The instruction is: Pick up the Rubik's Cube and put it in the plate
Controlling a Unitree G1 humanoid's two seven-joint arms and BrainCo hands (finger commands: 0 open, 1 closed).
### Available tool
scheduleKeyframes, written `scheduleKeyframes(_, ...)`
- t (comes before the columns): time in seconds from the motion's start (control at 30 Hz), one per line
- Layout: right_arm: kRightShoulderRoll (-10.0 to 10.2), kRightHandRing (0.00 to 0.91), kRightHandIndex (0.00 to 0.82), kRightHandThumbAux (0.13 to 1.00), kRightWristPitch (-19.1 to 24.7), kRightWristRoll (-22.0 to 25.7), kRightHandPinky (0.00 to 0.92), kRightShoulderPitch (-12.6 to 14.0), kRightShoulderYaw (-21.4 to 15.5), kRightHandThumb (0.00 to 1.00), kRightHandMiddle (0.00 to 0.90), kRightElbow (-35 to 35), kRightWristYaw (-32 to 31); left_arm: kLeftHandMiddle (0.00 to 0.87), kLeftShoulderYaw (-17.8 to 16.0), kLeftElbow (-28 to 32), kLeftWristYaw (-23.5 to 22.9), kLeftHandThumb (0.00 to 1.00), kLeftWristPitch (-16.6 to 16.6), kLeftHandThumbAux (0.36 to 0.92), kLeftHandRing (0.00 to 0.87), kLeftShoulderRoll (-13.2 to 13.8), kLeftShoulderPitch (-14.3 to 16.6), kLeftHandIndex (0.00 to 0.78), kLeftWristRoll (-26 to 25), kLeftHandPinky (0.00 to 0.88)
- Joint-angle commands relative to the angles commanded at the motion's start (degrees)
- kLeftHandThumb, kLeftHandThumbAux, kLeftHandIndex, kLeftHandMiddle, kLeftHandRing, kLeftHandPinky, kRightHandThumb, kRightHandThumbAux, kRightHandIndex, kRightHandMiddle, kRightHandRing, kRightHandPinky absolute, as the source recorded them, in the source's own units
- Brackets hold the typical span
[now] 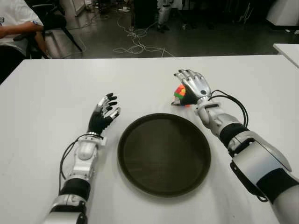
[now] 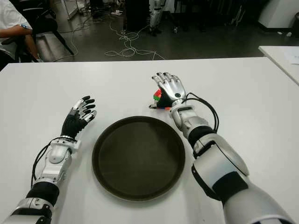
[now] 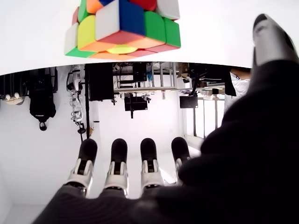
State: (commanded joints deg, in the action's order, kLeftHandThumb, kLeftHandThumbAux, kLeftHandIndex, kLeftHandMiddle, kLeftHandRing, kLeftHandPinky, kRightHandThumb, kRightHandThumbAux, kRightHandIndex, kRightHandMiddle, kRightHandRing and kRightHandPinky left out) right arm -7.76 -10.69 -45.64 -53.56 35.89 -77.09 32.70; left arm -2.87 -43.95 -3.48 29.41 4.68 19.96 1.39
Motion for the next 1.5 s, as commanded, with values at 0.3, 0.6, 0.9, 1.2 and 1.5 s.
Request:
scheduleKeyframes(0.3,-0.1,0.059,0.054,0.647,0.3,-0.2,0.118,0.2,0.5,0.005,0.047,-0.1,0.1,0.173,-0.1,0.4,0.2,0.066,-0.4,0.697,0.151,-0.2,-0.2,0.112,-0.2,0.1)
scheduleKeyframes(0.6,-0.3,0.048,0.052,0.65,2.7,-0.6,0.101,0.2,1.0,0.035,0.045,-0.4,0.6,0.175,-0.2,0.3,0.2,0.062,-0.8,0.712,0.147,-0.2,-0.1,0.105,-0.3,0.097)
scheduleKeyframes(0.9,-0.2,0.033,0.027,0.634,6.1,-1.4,0.131,0.1,2.2,0.075,0.023,-0.6,-1.2,0.165,-0.2,-0.1,0.1,0.055,-0.8,0.699,0.145,-0.2,0.1,0.092,-0.2,0.101)
scheduleKeyframes(1.2,0.0,0.035,0.026,0.625,7.5,-2.8,0.179,0.7,4.1,0.202,0.003,-0.8,-2.4,0.171,-0.2,0.1,0.8,0.044,-0.8,0.713,0.153,-0.6,0.2,0.102,-0.1,0.117)
scheduleKeyframes(1.5,0.1,0.003,0.017,0.593,8.7,-3.6,0.154,0.8,5.0,0.272,0.0,-0.7,-3.4,0.168,0.0,0.4,0.7,0.054,-0.2,0.721,0.145,-0.6,0.0,0.105,0.1,0.098)
